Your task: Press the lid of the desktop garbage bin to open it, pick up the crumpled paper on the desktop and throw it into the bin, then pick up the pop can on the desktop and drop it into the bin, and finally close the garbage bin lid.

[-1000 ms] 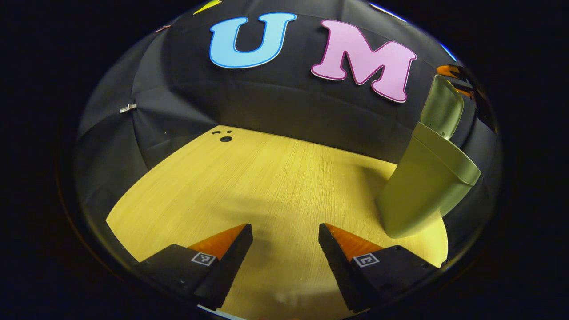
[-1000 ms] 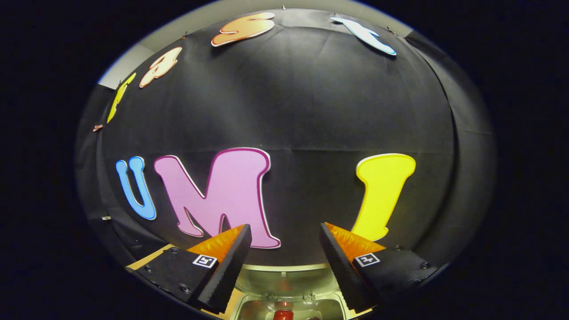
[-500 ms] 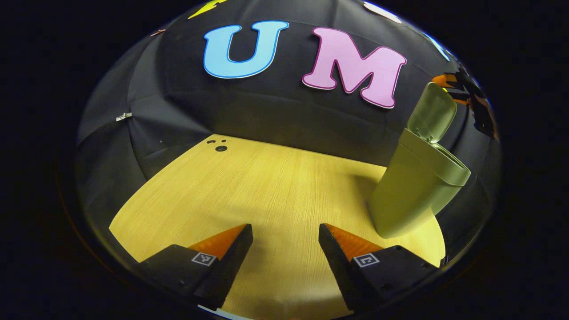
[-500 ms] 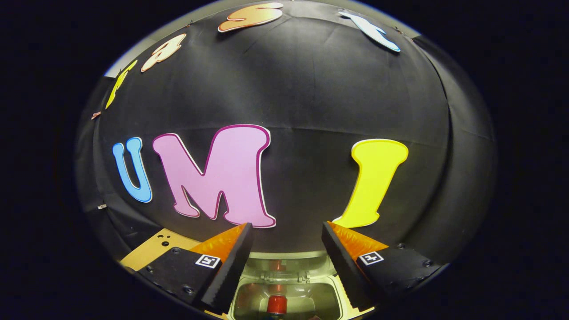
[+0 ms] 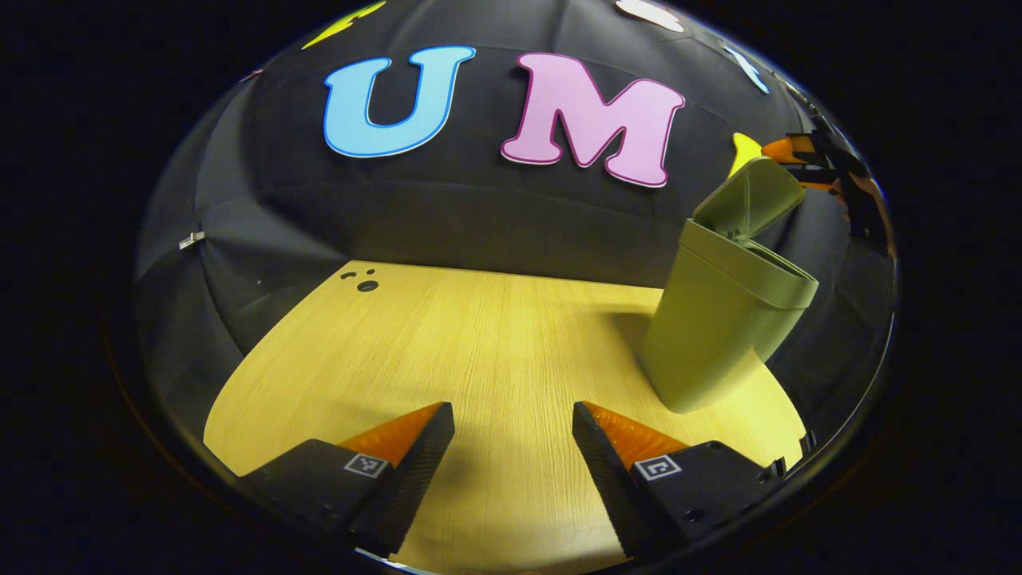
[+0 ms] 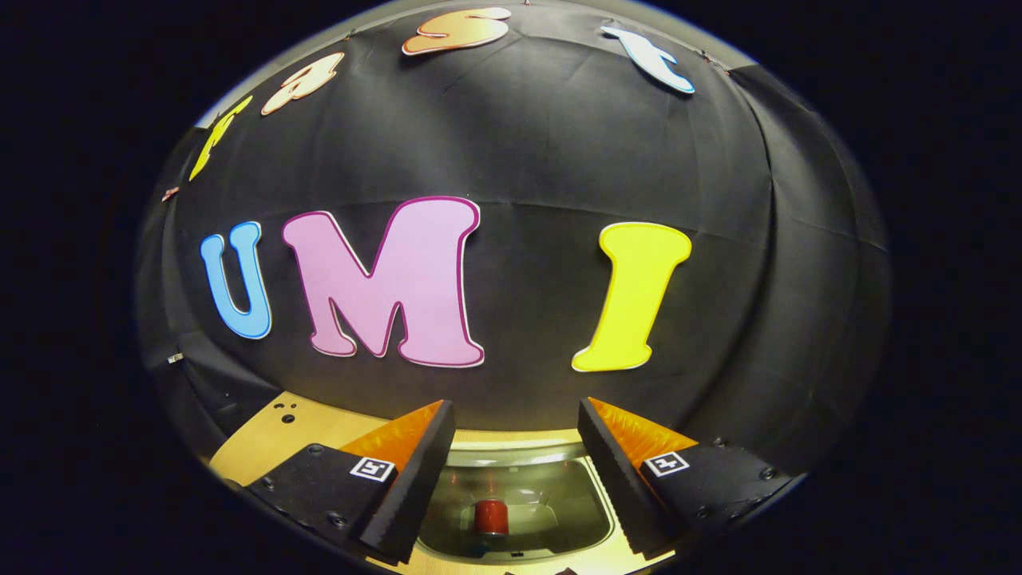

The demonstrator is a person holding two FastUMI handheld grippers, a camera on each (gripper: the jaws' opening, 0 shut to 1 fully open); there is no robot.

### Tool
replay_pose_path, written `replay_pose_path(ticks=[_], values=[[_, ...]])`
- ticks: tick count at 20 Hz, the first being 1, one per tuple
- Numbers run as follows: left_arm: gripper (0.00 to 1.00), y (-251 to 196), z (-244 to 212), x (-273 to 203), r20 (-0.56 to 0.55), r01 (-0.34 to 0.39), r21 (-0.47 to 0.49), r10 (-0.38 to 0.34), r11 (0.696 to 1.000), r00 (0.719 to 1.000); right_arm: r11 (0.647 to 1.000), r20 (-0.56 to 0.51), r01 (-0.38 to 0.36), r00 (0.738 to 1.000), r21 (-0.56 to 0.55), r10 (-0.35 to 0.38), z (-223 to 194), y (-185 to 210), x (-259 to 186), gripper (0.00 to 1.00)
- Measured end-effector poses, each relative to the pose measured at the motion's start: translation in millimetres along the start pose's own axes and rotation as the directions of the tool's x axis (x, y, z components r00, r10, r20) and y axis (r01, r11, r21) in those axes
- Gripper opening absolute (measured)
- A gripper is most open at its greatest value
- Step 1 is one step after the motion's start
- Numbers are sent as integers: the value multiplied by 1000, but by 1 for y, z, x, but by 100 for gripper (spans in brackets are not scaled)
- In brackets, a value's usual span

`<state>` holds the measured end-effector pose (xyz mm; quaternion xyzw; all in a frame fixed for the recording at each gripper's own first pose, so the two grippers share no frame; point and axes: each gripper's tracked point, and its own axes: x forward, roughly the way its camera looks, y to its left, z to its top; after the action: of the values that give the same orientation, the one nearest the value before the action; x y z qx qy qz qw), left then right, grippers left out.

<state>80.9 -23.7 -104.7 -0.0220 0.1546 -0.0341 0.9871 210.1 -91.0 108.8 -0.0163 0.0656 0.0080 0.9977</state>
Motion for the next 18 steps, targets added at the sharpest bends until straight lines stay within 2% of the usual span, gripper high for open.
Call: replay_pose_path(ticks=[4, 13, 18], values=[[96, 5, -10, -10, 3, 22, -11, -22, 1000, 1000, 1000, -27, 25, 999, -2, -25, -34, -1, -19, 97], [96, 24, -34, -29, -4, 11, -22, -11, 1000, 1000, 999, -80, 42, 996, -6, -43, -91, 5, -32, 97], [96, 31, -39, -35, -4, 9, -16, -10, 1000, 1000, 998, -141, 52, 989, 44, -45, -129, 6, -35, 98]])
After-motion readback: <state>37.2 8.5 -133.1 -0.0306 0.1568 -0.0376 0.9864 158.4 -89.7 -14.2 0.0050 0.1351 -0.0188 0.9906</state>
